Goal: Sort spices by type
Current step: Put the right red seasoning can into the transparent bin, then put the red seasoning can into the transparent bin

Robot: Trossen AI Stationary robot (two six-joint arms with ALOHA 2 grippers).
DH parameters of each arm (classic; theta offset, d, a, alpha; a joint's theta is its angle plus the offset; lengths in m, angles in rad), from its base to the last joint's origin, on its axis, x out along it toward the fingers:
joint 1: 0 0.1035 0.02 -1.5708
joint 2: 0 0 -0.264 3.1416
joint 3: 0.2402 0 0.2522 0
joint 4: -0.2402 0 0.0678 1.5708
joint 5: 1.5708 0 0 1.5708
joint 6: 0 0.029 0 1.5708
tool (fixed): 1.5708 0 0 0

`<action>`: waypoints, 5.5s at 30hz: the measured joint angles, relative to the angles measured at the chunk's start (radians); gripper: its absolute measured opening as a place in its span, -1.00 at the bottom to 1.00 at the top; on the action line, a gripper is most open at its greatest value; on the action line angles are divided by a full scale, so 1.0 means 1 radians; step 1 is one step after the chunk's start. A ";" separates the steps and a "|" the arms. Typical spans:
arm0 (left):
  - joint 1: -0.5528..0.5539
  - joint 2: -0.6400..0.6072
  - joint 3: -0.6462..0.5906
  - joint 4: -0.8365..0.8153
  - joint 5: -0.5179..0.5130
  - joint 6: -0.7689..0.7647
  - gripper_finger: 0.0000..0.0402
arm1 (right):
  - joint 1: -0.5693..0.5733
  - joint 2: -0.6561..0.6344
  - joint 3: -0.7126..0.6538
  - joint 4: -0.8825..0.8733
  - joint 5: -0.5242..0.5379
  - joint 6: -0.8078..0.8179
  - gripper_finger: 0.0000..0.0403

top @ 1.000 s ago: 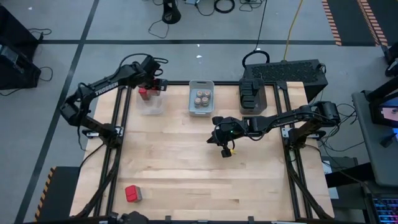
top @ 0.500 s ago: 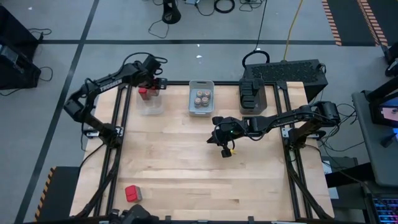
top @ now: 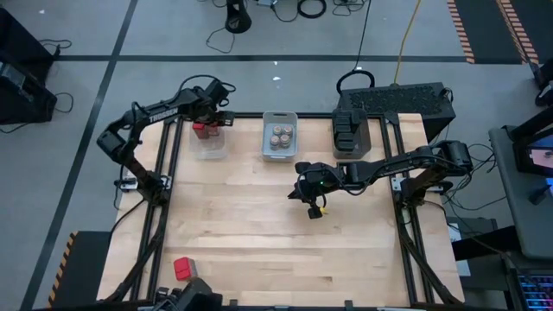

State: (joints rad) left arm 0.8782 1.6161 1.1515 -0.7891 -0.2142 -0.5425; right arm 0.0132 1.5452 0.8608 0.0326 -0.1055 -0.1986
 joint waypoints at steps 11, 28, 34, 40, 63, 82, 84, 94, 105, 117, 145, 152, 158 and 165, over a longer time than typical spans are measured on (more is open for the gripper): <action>0.012 0.000 0.000 -0.010 -0.003 -0.028 0.18 | 0.000 0.000 0.000 0.000 0.000 0.000 -1.00; 0.008 0.000 0.000 -0.034 -0.002 0.006 0.29 | 0.000 0.000 0.000 0.000 0.000 0.003 -1.00; 0.007 0.000 0.000 -0.032 -0.006 -0.001 0.47 | 0.000 0.000 0.000 0.000 0.000 0.003 -1.00; 0.007 -0.005 0.000 -0.032 -0.029 0.004 0.53 | 0.000 0.000 0.000 0.000 0.000 0.003 -1.00; -0.209 -0.246 0.002 -0.277 0.339 0.238 0.54 | 0.000 0.000 0.000 0.002 0.000 0.003 -1.00; -0.952 -0.412 0.002 -0.457 0.375 -0.352 0.54 | 0.002 0.000 0.000 0.002 -0.010 0.003 -1.00; -1.031 -0.430 0.002 -0.459 0.371 -0.478 0.54 | 0.002 0.000 0.000 0.003 -0.034 0.003 -1.00; -1.410 -0.383 0.002 -0.454 0.353 -1.147 0.54 | 0.002 0.000 0.000 0.032 -0.060 0.030 -1.00; -1.719 -0.257 0.001 -0.367 0.397 -1.834 0.54 | 0.002 0.000 0.000 0.031 -0.150 -0.025 -1.00; -1.791 -0.077 0.000 -0.179 0.389 -1.907 0.54 | 0.002 0.000 0.000 0.023 -0.218 -0.073 -1.00; -1.797 -0.043 0.002 -0.264 0.434 -1.913 0.54 | 0.002 0.000 0.000 0.018 -0.219 -0.105 -1.00; -1.797 -0.043 0.002 -0.250 0.431 -1.908 0.54 | 0.002 0.000 0.000 0.018 -0.219 -0.102 -1.00; -1.797 -0.044 0.002 -0.252 0.415 -1.752 0.54 | 0.002 0.000 0.000 0.019 -0.219 -0.102 -1.00; -1.797 -0.044 0.002 -0.275 0.363 -1.563 0.54 | 0.002 0.000 0.000 0.019 -0.219 -0.102 -1.00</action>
State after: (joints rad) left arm -0.9188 1.5719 1.1530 -1.0636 0.1486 -2.1058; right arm 0.0151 1.5452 0.8612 0.0517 -0.3241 -0.3004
